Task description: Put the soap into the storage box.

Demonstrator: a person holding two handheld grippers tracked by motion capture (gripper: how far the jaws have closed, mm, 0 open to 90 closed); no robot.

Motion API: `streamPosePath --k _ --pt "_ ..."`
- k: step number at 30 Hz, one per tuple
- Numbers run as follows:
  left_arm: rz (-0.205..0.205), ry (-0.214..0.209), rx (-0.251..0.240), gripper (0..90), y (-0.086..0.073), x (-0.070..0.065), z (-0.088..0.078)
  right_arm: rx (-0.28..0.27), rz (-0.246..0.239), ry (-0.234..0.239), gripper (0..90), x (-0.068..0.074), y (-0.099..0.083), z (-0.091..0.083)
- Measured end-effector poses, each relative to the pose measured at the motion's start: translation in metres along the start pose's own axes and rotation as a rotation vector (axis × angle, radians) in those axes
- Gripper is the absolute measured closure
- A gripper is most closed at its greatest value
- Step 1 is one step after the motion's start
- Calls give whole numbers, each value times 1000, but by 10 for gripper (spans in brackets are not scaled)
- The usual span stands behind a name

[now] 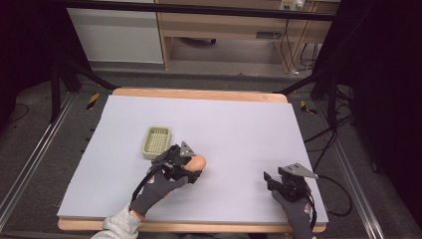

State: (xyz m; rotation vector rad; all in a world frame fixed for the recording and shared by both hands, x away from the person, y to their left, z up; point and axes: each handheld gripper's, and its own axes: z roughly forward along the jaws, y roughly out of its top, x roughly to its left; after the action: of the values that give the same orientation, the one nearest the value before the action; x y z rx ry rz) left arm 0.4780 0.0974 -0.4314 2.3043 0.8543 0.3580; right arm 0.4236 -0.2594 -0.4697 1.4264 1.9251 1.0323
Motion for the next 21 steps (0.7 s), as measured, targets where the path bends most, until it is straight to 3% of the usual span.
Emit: streamPosePath --k 21 --pt "-67 41 -27 317 -12 23 -21 -8 4 -3 379 -2 -1 -1"
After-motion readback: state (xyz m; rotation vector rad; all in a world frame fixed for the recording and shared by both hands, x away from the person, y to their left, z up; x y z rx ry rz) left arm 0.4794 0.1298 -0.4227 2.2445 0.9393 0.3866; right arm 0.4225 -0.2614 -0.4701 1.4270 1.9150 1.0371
